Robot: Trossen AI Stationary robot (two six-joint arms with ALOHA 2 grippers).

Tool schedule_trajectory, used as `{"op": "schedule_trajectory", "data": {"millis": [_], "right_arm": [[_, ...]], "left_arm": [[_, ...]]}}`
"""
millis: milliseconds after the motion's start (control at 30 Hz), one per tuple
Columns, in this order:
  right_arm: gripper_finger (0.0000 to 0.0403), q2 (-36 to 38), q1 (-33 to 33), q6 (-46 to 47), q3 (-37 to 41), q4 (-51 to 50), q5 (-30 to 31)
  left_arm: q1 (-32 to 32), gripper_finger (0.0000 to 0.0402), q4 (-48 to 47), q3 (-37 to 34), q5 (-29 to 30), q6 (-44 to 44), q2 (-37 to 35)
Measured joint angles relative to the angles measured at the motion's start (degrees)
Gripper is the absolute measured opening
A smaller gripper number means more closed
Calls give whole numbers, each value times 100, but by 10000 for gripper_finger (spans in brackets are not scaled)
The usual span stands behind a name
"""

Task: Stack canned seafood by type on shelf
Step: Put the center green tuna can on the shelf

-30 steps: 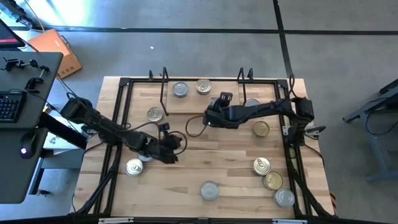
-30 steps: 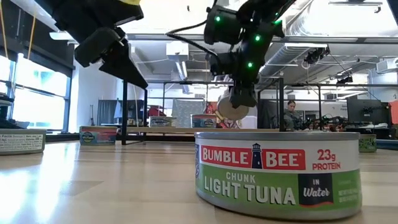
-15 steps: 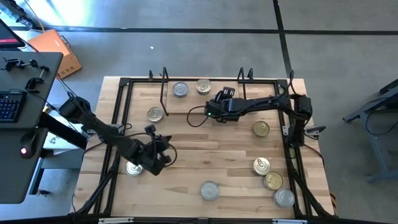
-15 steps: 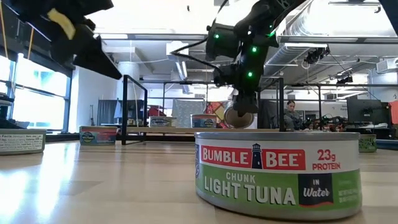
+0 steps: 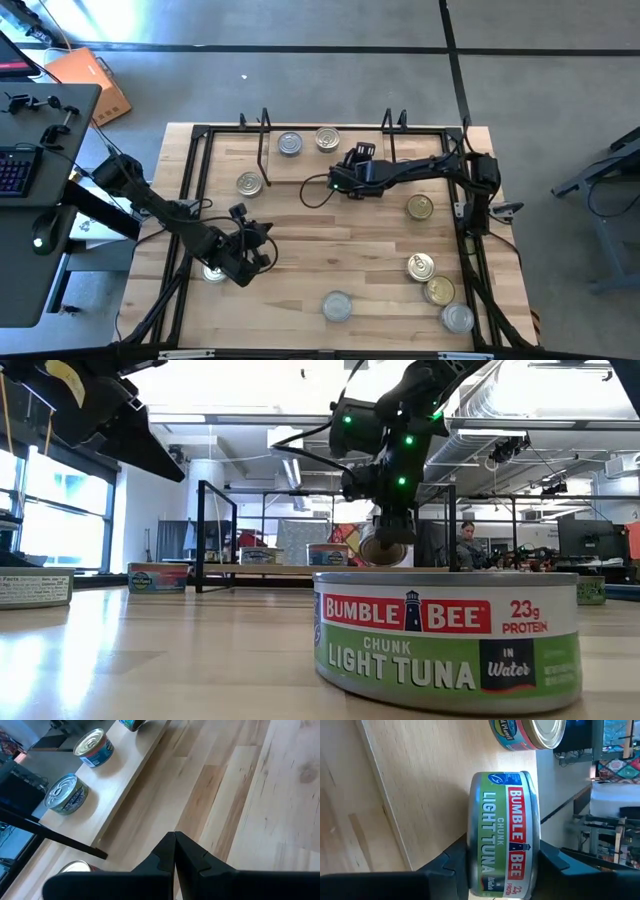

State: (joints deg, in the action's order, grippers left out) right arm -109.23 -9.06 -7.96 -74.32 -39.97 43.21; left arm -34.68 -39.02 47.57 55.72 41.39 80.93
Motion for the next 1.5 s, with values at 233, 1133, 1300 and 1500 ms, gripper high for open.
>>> {"op": "schedule_trajectory", "data": {"millis": [233, 1133, 1300, 1500], "right_arm": [[161, 11, -70, -109, 2, 9, -354], [195, 22, -783, -531, 9, 47, -686], [195, 21, -937, -603, 15, 52, -622], [215, 13, -1043, -599, 22, 34, -690]], "left_arm": [[0, 0, 2, 0, -3, 0, 0], [4, 0, 4, 0, -9, -71, 0], [15, 0, 2, 0, -9, -72, 0], [15, 0, 2, 0, -9, -70, 0]]}}
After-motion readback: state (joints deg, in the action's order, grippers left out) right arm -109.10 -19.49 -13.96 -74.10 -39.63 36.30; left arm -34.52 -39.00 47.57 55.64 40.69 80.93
